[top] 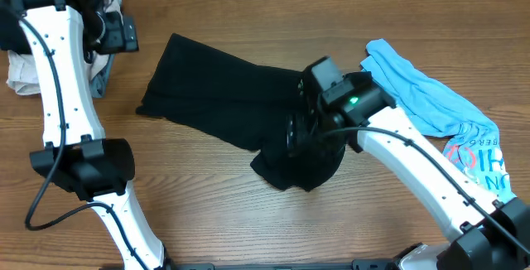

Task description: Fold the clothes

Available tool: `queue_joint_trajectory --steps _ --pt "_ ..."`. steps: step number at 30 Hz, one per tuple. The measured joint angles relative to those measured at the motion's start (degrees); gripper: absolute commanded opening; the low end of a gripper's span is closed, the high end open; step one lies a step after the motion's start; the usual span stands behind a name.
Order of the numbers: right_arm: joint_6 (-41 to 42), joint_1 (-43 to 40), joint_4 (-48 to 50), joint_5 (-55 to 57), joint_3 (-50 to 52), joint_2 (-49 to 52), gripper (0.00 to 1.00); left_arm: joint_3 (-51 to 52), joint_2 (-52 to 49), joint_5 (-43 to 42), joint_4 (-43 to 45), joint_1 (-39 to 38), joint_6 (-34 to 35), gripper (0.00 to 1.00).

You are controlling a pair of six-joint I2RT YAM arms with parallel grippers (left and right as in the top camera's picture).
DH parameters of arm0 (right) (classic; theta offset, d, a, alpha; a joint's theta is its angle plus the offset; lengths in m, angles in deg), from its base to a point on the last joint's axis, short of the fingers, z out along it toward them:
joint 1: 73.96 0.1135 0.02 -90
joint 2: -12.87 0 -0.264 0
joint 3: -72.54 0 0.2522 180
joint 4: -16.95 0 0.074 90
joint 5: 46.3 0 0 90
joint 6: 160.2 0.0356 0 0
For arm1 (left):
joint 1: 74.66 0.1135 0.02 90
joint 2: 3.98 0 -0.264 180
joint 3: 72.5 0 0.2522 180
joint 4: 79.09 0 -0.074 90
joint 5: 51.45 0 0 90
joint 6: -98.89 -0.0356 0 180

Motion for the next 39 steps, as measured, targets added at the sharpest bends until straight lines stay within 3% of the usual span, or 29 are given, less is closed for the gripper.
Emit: queue_joint_trajectory --steps 6,16,27,29,31,34,35,39 --pt "-0.52 2.49 1.14 0.17 4.04 0.00 0.72 13.57 0.00 -0.74 7.58 0.09 -0.90 0.93" --pt "-0.68 3.10 1.27 -0.24 4.55 0.00 0.72 36.76 0.00 -4.11 24.96 -0.02 -0.63 0.77" --pt "-0.68 3.10 3.45 -0.35 7.74 0.00 0.68 48.09 0.00 -4.48 37.40 0.02 1.44 0.58" --pt "-0.59 3.10 3.45 -0.68 7.74 0.00 0.67 49.64 0.17 -4.26 38.53 0.02 1.66 0.48" --pt "-0.61 3.26 3.43 -0.92 7.74 0.00 0.67 50.64 0.76 -4.17 39.04 0.04 1.92 0.28" --pt "-0.63 4.37 3.41 -1.36 7.74 0.00 0.67 51.52 1.14 -4.04 38.45 0.33 2.43 0.08" --pt "-0.61 5.05 3.43 -1.42 7.74 0.00 0.67 51.65 1.20 -4.04 38.29 0.37 2.49 0.04" --pt "-0.63 8.24 3.72 -1.57 7.74 0.00 0.67 51.67 1.29 -4.26 37.92 0.39 2.67 0.04"
